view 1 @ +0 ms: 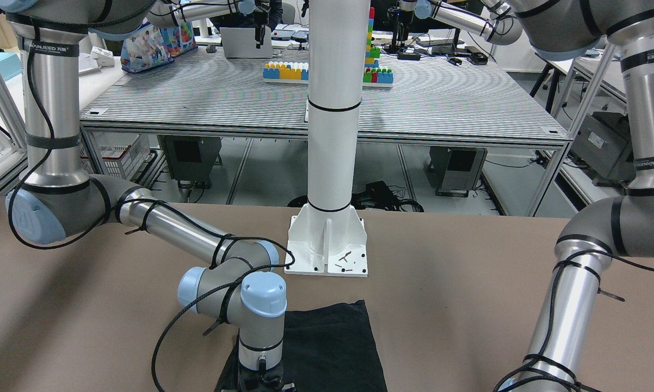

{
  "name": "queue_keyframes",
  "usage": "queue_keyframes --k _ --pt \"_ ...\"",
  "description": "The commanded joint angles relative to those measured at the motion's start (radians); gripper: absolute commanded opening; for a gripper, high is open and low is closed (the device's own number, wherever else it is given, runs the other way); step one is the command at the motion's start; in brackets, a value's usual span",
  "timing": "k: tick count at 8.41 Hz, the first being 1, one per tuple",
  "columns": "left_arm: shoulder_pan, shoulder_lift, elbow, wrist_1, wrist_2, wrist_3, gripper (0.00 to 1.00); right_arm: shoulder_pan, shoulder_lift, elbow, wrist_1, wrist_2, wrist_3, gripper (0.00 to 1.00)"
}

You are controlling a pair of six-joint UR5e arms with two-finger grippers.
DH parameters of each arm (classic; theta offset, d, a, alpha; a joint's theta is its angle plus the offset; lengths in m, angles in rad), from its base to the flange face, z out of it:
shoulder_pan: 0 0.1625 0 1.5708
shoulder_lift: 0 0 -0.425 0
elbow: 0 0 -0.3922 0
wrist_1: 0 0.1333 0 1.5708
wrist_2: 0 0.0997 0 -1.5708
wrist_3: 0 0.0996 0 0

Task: Fold clothes

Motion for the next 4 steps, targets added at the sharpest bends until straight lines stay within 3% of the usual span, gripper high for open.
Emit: queue_keyframes --k 1,4 --pt "0.006 0.003 -0.011 0.000 0.016 -0.001 1.00 0.051 0.018 -0.146 0.089 0.024 -0.075 0.94" --pt "0.006 0.003 -0.009 0.000 0.016 -0.003 1.00 0.089 0.016 -0.148 0.089 0.057 -0.095 0.93"
